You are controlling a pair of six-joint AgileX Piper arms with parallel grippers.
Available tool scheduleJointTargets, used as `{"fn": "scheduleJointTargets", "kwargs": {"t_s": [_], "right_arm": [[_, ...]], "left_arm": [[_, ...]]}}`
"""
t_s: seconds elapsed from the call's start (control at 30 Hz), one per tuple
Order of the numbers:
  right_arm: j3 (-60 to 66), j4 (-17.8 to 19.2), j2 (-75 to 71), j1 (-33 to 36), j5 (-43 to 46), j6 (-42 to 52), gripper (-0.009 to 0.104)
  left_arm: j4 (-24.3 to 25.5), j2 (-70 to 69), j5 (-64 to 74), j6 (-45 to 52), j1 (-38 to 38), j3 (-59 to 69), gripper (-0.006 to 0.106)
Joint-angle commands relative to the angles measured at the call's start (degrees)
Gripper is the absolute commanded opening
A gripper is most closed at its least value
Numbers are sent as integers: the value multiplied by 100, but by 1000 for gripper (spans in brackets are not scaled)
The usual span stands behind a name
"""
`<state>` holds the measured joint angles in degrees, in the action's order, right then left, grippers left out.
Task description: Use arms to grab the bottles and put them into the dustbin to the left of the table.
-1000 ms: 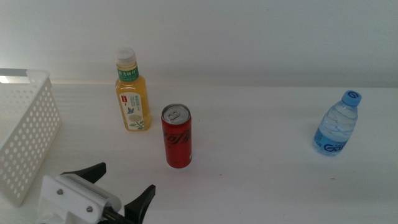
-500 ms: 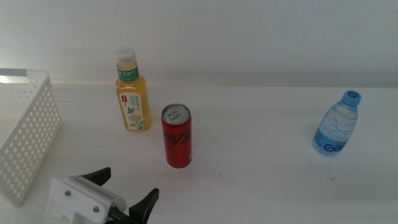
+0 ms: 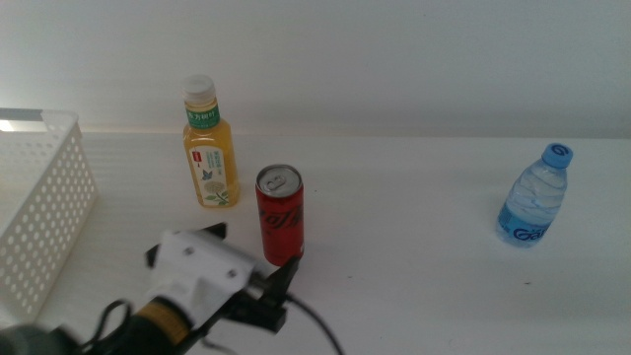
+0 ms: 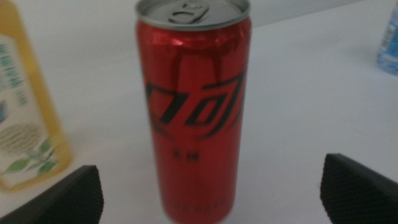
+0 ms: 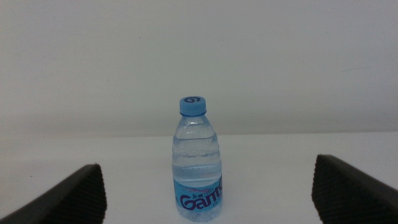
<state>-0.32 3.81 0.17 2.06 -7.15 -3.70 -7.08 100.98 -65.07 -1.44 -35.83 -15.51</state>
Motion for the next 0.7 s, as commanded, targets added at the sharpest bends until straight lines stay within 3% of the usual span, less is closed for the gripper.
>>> {"fn": "scheduleJointTargets", "kwargs": {"t_s": [0.0,0.27,0.67], "right_arm": [[259,27,-224,-43,55,28,88],[259,27,-224,-43,55,28,88],[259,27,-224,-43,55,28,88]], "left_arm": [[-98,350,32,-10,-20,-348,94],[-461,953,86,2,12,-1192,94],[-475,1499,347,2,37,-1966,94]]}}
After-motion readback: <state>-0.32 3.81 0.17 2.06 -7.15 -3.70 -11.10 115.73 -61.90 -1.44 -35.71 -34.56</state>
